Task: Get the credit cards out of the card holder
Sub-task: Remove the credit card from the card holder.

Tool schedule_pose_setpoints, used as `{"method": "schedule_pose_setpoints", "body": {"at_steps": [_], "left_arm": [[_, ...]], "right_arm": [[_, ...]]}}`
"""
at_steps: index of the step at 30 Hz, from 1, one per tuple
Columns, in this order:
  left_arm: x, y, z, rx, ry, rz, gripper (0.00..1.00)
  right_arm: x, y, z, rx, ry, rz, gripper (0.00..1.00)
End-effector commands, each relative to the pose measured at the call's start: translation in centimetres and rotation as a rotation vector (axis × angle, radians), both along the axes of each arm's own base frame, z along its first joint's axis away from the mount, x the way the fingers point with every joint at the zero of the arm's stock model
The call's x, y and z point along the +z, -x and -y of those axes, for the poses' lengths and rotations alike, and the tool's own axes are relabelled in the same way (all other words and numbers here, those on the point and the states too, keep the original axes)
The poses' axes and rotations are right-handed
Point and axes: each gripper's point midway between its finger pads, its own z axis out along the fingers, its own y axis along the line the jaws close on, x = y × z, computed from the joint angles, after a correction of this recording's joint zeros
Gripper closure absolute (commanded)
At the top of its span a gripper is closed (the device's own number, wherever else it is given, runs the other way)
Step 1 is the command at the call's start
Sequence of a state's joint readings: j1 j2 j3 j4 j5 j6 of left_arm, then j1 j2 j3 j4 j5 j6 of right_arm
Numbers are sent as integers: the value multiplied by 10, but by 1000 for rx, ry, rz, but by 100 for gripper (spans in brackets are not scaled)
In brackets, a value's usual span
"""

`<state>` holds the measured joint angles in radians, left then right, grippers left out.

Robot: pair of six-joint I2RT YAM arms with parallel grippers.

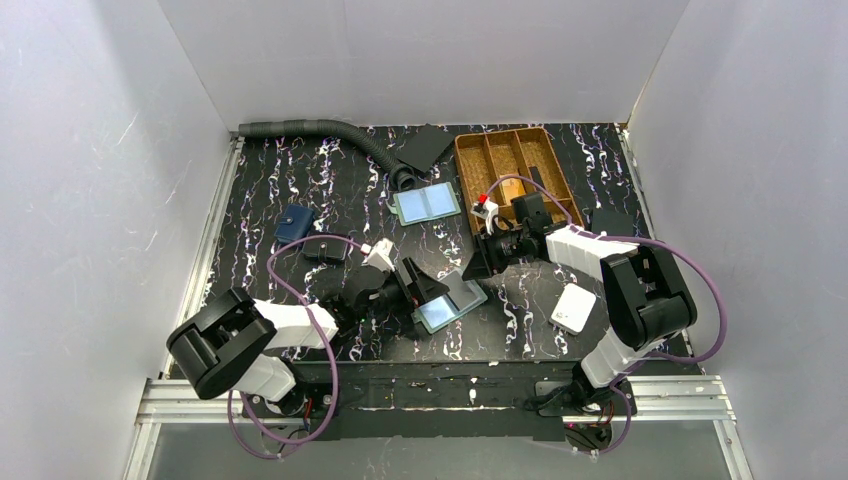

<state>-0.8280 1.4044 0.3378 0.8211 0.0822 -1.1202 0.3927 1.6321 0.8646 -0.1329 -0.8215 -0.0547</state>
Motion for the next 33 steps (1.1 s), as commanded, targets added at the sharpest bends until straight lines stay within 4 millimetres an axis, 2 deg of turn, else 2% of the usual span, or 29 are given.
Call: {"method": "schedule_pose_setpoints", "body": {"at_steps": [1, 13, 18, 26, 33], "left_arm": [[-2, -2, -2, 11, 10, -9, 21], [-5, -4, 1, 13, 25, -50, 22], [-4, -6, 5, 10, 33, -60, 26], [-14, -9, 10, 11, 26, -98, 32], [-4, -14, 18, -9, 46, -67, 40]], "right_arm": [[10, -11, -4, 9, -17, 31, 63], [7, -12, -4, -10, -12, 18, 64], [8, -11, -6, -21, -19, 8, 66], [2, -10, -8, -23, -5, -6, 69], [-9, -10, -9, -28, 36, -24, 72]]}}
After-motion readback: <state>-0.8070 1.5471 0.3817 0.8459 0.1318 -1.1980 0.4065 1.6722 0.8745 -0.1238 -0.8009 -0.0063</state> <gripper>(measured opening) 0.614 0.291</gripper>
